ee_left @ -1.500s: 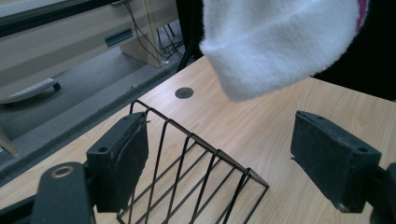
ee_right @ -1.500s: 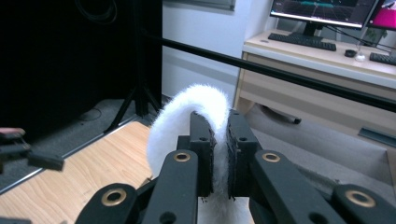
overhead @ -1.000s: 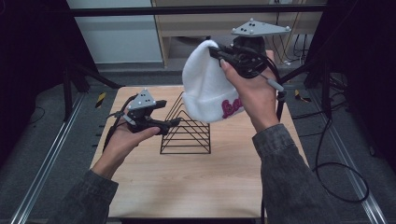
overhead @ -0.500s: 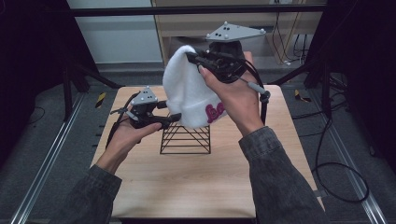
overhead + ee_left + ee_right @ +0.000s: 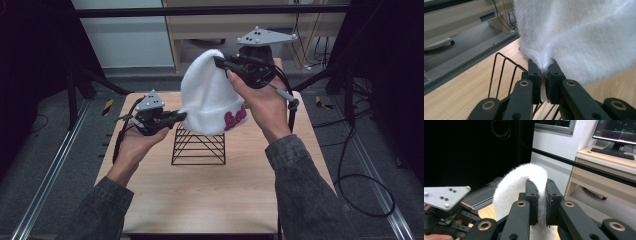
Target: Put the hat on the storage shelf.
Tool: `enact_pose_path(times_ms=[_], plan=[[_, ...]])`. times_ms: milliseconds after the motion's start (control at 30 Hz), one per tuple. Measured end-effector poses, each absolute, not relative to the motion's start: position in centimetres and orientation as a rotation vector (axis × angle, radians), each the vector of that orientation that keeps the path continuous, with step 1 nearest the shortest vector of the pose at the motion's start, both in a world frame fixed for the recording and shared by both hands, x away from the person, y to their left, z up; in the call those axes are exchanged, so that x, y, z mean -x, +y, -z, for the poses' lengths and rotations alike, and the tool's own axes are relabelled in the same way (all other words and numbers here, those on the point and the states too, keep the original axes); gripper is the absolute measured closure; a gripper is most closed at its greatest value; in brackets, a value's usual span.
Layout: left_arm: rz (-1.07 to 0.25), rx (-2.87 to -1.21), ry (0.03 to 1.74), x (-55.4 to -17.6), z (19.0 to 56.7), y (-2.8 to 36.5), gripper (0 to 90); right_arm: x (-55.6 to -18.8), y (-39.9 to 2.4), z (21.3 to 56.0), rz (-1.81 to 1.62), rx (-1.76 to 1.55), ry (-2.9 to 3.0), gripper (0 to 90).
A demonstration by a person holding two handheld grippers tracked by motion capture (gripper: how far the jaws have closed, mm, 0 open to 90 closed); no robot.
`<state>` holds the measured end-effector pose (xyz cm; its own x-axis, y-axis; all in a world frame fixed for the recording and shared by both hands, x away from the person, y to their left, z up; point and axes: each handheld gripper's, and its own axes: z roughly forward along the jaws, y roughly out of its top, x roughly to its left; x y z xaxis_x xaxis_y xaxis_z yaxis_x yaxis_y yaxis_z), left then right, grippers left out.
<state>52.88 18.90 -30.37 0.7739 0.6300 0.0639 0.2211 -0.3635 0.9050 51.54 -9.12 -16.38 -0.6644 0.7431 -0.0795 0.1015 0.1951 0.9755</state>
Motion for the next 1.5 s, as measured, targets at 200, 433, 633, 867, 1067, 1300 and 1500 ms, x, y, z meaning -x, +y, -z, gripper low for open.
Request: enact_pose_path(times_ms=[200,433,633,867,1067,1300,1500], plan=[[-0.498,-1.936,0.658,-52.9,30.1,19.5,84.2,-52.2,-9.2,16.8,-1.485,-0.802,1.928,83.2],[-0.519,-1.915,0.680,-52.8,29.8,20.2,84.4,-53.1,-8.9,17.3,-1.462,-0.822,1.932,83.2],[-0.519,-1.910,0.700,-52.9,29.7,21.0,84.4,-54.1,-8.9,18.1,-1.447,-0.855,1.940,83.1],[-0.520,-1.930,0.733,-53.6,30.1,21.4,84.4,-55.4,-8.8,19.6,-1.417,-0.896,1.956,83.0],[-0.518,-1.938,0.762,-54.8,31.0,21.5,84.4,-56.8,-8.6,21.0,-1.392,-0.925,1.979,82.9],[-0.500,-1.946,0.795,-55.7,32.7,21.9,84.4,-58.0,-8.3,22.6,-1.366,-0.937,2.010,82.9],[-0.505,-1.960,0.805,-56.0,33.8,22.0,84.5,-58.1,-8.1,23.9,-1.358,-0.927,2.034,82.8]])
